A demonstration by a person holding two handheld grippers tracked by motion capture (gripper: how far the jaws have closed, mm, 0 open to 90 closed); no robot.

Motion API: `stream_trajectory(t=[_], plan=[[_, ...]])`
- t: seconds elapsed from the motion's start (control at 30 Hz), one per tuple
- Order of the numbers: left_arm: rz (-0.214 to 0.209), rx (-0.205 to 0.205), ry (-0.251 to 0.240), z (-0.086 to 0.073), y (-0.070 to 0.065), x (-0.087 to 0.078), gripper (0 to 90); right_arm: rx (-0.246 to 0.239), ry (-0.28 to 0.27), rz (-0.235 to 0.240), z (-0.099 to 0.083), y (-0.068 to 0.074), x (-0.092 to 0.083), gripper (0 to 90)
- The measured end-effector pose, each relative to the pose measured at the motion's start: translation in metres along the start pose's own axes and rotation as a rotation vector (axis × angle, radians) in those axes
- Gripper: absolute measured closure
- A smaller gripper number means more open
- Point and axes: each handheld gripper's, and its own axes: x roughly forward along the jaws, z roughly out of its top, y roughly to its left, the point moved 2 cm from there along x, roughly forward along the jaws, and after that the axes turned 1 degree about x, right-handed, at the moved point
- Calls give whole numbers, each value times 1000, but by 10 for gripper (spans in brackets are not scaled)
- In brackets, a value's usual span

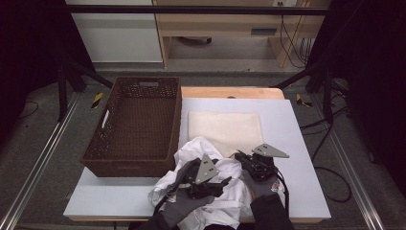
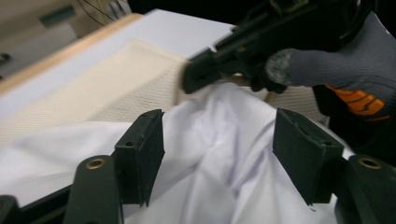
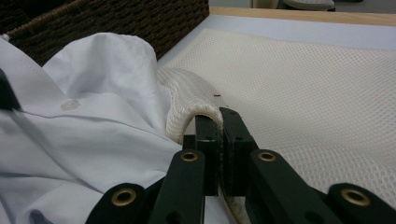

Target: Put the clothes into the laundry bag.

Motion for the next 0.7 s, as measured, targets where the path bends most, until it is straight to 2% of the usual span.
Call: stream_trajectory(t=[0.07,0.17,0.37,0.43,0.53,0.57,0.63,0.7], plan=[[61,14,17,-3,13,-10,306,0,1,-1,0,0,0,874],[92,-5,51,-13,27,-9,299,1,6,-2,0,0,0,874],[79,-16,150,-37,33,21,327,3,8,0,0,1,1,874],[52,-43,166,-44,36,29,388,-1,10,-1,-1,0,1,874],[16,-79,188,-49,39,31,546,-4,12,1,-1,1,1,874],[14,-91,197,-50,40,31,634,-5,12,0,-1,1,2,874],[0,-99,205,-50,39,30,751,-3,12,0,-1,1,2,874],[3,-96,202,-49,37,29,802,-2,11,-2,-1,1,2,874]])
